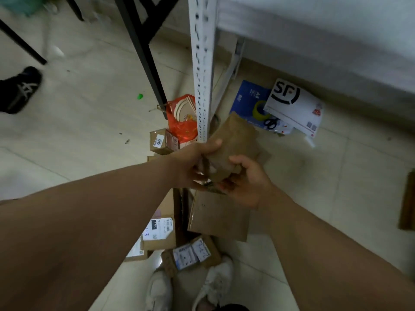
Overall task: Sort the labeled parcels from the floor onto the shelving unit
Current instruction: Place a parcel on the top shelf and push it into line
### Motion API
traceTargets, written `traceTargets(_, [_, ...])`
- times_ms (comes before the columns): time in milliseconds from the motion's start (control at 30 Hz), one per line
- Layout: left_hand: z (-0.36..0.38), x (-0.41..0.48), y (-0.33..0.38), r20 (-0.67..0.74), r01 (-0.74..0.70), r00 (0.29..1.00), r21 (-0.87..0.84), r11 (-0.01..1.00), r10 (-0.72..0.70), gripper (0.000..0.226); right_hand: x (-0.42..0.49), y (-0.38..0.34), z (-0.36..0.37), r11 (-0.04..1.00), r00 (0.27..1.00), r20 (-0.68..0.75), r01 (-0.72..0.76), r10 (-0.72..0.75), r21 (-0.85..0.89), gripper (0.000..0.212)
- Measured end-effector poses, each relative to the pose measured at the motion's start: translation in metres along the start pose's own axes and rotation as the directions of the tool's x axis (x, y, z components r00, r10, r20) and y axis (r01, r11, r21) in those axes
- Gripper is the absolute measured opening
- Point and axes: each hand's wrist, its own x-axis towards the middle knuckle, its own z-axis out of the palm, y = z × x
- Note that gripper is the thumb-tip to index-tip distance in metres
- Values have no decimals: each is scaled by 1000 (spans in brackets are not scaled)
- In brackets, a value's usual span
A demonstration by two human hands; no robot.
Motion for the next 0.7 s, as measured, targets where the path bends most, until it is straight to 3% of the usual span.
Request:
traceTargets(67, [15, -47, 10, -18, -60, 998, 66, 996, 61, 82, -54, -12, 24, 999, 1000, 8, -11, 12, -32, 66])
traceTargets(200, [34, -143, 41, -129, -219, 955, 306, 927, 269, 109, -161, -58, 63, 997, 998, -45, 54, -52, 46, 57])
traceTargets(267, [39, -194, 63, -166, -275, 891, 547, 791, 424, 119, -213, -88, 83, 989, 989, -84, 130, -125, 63, 55])
traceTargets(333, [45, -247, 88, -103, -314, 830, 726, 612, 548, 120, -265, -116, 105, 984, 974, -147, 166, -174, -66, 52])
traceTargets(500, [76, -375, 145, 152, -487, 734, 797, 357, 662, 127, -380, -165, 172, 898, 959, -92, 215, -269, -383, 39])
traceTargets(567, [86, -422, 167, 197, -542, 708, 767, 344, 679, 138, -421, -181, 191, 858, 933, -60, 300, -355, -416, 34])
traceTargets(633, [91, -465, 188, 199, -614, 702, 655, 439, 684, 148, -460, -196, 206, 802, 888, 0, 414, -459, -431, 38])
traceTargets(700, [90, -500, 206, 219, -686, 702, 464, 561, 678, 141, -495, -209, 218, 754, 838, 57, 515, -542, -407, 52])
